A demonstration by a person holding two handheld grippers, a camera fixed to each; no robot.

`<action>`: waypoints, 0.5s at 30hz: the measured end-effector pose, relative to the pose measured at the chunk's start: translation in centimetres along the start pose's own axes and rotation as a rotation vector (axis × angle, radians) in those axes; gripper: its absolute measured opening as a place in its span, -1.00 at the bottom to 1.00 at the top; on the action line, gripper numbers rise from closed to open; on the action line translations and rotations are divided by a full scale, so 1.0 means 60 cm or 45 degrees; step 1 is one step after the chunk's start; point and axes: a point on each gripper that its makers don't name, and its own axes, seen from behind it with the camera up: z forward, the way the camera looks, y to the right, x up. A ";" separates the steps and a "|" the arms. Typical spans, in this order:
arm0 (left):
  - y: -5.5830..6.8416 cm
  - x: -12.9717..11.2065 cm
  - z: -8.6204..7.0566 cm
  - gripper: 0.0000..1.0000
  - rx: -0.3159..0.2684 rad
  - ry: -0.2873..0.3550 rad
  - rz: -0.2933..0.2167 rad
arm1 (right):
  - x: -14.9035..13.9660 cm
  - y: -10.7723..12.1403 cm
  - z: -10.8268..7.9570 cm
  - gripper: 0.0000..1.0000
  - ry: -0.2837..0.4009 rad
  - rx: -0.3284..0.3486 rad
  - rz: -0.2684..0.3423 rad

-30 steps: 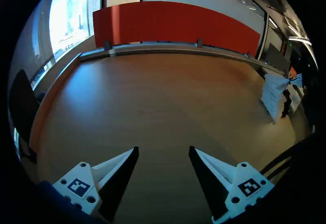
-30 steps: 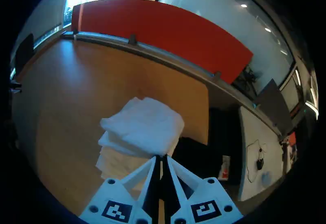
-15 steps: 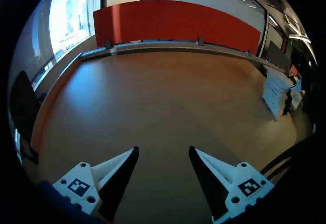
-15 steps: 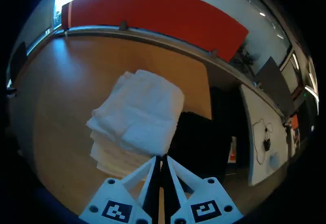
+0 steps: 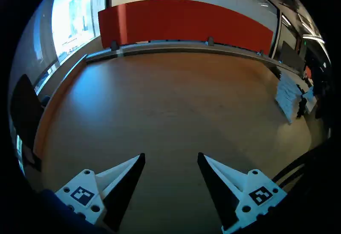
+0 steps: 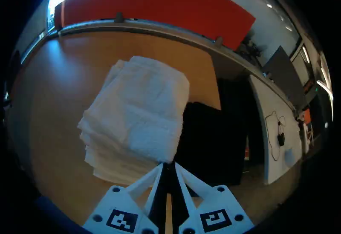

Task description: Fold towel

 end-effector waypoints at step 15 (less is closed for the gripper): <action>-0.001 0.001 0.005 0.82 -0.001 -0.005 0.002 | -0.009 0.009 0.013 -0.82 -0.030 -0.042 0.044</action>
